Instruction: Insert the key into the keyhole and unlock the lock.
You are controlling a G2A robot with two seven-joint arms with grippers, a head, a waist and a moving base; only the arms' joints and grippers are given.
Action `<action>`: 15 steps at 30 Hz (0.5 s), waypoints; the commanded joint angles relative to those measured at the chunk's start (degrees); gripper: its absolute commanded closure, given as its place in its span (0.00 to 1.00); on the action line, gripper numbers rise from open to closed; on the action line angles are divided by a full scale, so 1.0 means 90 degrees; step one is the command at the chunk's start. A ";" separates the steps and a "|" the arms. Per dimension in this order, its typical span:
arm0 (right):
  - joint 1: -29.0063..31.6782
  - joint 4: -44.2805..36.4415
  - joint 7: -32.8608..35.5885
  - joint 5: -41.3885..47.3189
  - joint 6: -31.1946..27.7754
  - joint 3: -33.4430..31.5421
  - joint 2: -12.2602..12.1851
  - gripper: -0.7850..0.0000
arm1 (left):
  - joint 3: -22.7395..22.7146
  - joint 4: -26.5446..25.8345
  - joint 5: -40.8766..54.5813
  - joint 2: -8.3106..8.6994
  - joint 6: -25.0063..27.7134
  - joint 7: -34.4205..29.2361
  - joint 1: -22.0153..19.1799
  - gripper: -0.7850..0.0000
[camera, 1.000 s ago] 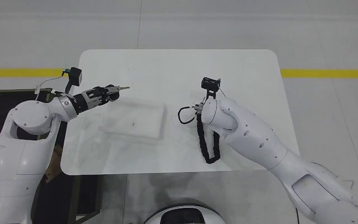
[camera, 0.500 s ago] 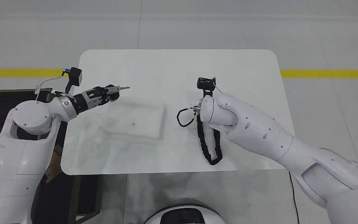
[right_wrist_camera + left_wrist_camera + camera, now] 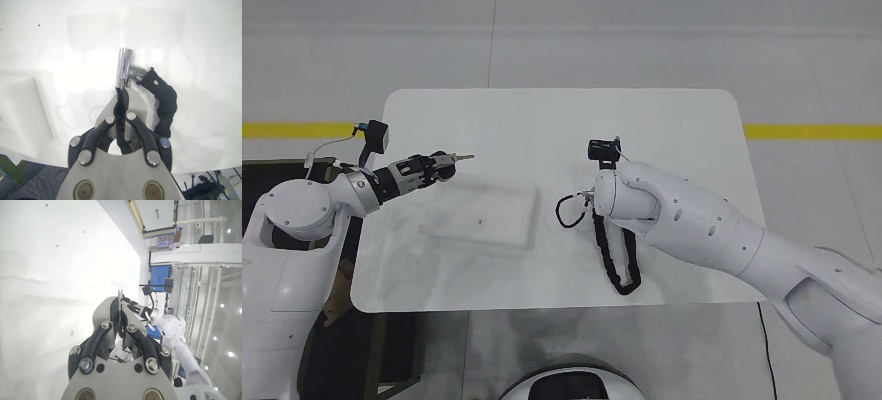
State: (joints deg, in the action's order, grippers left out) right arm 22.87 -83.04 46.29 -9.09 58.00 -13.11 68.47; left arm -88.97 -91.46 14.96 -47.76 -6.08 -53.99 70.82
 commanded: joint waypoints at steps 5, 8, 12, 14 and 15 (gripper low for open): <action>0.0505 -0.0938 0.0295 0.1223 -0.0361 -0.1563 -0.0534 1.00 | 0.0000 0.0000 0.0000 0.0000 0.0000 0.0000 0.0000 1.00; 0.1177 -0.1076 0.0482 0.1086 -0.0913 -0.2405 -0.0910 1.00 | 0.0000 0.0000 0.0000 0.0000 0.0000 0.0000 0.0000 1.00; 0.1778 -0.1283 0.0890 0.0318 -0.1315 -0.2740 -0.1187 1.00 | 0.0000 0.0000 0.0000 0.0000 0.0000 0.0000 0.0000 1.00; 0.1901 -0.1353 0.1035 -0.0127 -0.1400 -0.2728 -0.1228 1.00 | 0.0000 0.0000 0.0000 0.0000 0.0000 0.0000 0.0000 1.00; 0.1947 -0.1392 0.1123 -0.0299 -0.1483 -0.2703 -0.1230 1.00 | 0.0000 0.0000 0.0000 0.0000 0.0000 0.0000 0.0000 1.00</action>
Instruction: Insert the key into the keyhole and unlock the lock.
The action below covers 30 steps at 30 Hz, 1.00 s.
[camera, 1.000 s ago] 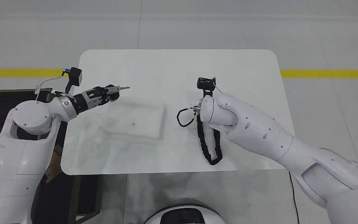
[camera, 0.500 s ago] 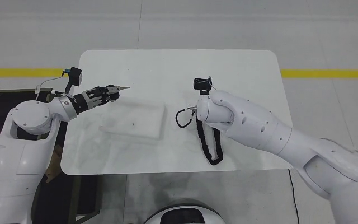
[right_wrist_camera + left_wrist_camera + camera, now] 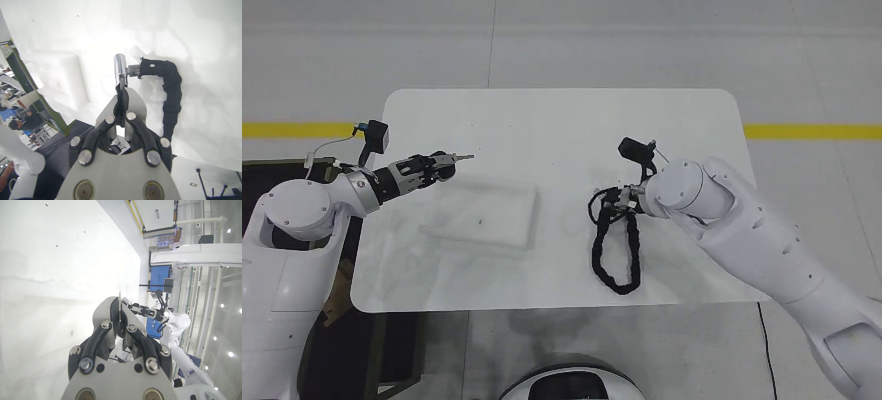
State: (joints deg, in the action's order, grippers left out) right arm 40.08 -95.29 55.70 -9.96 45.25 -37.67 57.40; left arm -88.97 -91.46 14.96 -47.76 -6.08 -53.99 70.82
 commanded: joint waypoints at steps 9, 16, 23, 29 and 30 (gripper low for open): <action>0.0109 0.0018 0.0901 -0.1409 -0.0700 0.0114 0.0109 0.48 | 0.0000 0.0000 0.0000 0.0000 0.0000 0.0000 0.0000 1.00; 0.0179 0.0019 0.1432 -0.2063 -0.1256 0.0022 0.0230 0.56 | 0.0000 0.0000 0.0000 0.0000 0.0000 0.0000 0.0000 1.00; 0.0340 0.0056 0.1603 -0.2351 -0.1533 -0.0108 0.0421 0.55 | 0.0000 0.0000 0.0000 0.0000 0.0000 0.0000 0.0000 1.00; 0.0381 0.0134 0.1714 -0.2526 -0.1512 -0.0083 0.0672 0.59 | 0.0000 0.0000 0.0000 0.0000 0.0000 0.0000 0.0000 1.00; 0.0376 0.0166 0.1723 -0.2595 -0.1466 -0.0055 0.0721 0.58 | 0.0000 0.0000 0.0000 0.0000 0.0000 0.0000 0.0000 1.00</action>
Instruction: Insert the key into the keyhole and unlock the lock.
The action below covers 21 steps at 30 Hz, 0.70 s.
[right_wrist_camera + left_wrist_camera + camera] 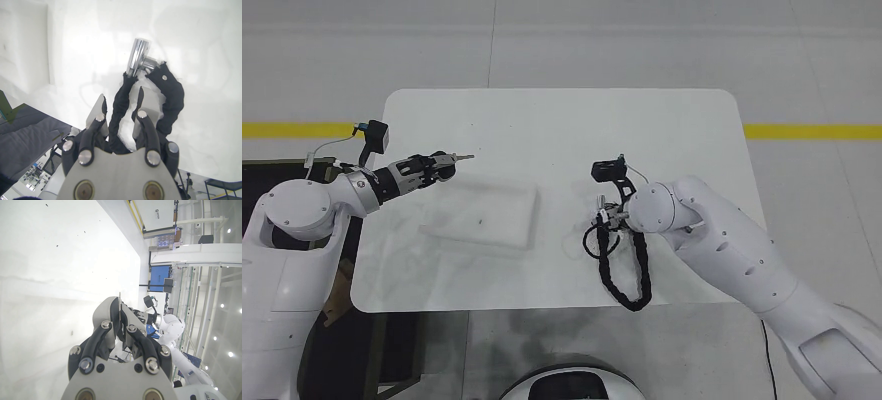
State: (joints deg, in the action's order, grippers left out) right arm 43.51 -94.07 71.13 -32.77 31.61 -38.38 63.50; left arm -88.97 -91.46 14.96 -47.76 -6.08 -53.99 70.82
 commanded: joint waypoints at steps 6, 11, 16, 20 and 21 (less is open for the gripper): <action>-0.0089 0.0479 -0.0010 -0.0487 0.0181 0.0188 0.0363 0.61 | 0.0000 0.0000 0.0000 0.0000 0.0000 0.0000 0.0000 1.00; -0.0087 0.0845 -0.0075 -0.0769 0.0246 0.0154 0.0589 1.00 | 0.0000 0.0000 0.0000 0.0000 0.0000 0.0000 0.0000 1.00; -0.0044 0.0984 0.0081 -0.0714 0.0090 -0.0217 0.0722 1.00 | 0.0000 0.0000 0.0000 0.0000 0.0000 0.0000 0.0000 1.00; 0.0191 0.0705 0.0267 0.0191 -0.0334 -0.1366 0.0642 1.00 | 0.0000 0.0000 0.0000 0.0000 0.0000 0.0000 0.0000 1.00; 0.0299 0.0631 0.0333 0.0455 -0.0545 -0.1690 0.0601 1.00 | 0.0000 0.0000 0.0000 0.0000 0.0000 0.0000 0.0000 1.00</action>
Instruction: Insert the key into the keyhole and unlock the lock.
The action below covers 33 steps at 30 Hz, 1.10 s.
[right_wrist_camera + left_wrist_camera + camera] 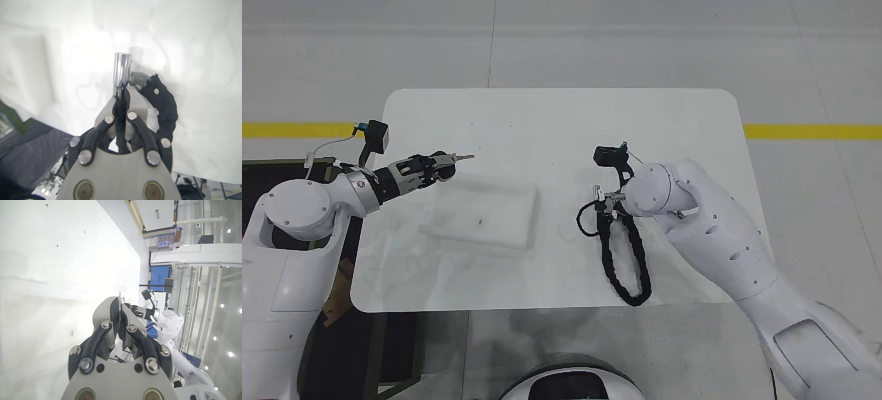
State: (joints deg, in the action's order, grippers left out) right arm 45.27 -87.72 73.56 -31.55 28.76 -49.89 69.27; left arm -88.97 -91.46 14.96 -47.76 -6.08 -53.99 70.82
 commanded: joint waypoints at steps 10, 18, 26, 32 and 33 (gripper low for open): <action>0.0536 -0.0236 0.0183 0.1043 -0.0800 -0.1499 -0.0190 1.00 | 0.0000 0.0000 0.0000 0.0000 0.0000 0.0000 0.0000 1.00; 0.1513 -0.1101 -0.0131 0.0558 -0.1692 -0.1525 -0.0276 1.00 | 0.0000 0.0000 0.0000 0.0000 0.0000 0.0000 0.0000 1.00; 0.1226 -0.1143 0.0560 -0.0863 -0.2513 -0.0798 -0.0212 1.00 | 0.0000 0.0000 0.0000 0.0000 0.0000 0.0000 0.0000 1.00; 0.1332 -0.0820 0.0469 -0.0938 -0.2593 -0.0639 -0.0108 1.00 | 0.0000 0.0000 0.0000 0.0000 0.0000 0.0000 0.0000 1.00; 0.1347 -0.0775 0.0478 -0.0976 -0.2606 -0.0624 -0.0095 0.96 | 0.0000 0.0000 0.0000 0.0000 0.0000 0.0000 0.0000 1.00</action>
State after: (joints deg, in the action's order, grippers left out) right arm 57.26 -95.08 77.79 -40.18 5.32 -55.59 68.31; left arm -88.97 -91.46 14.96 -47.76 -6.08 -53.99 70.82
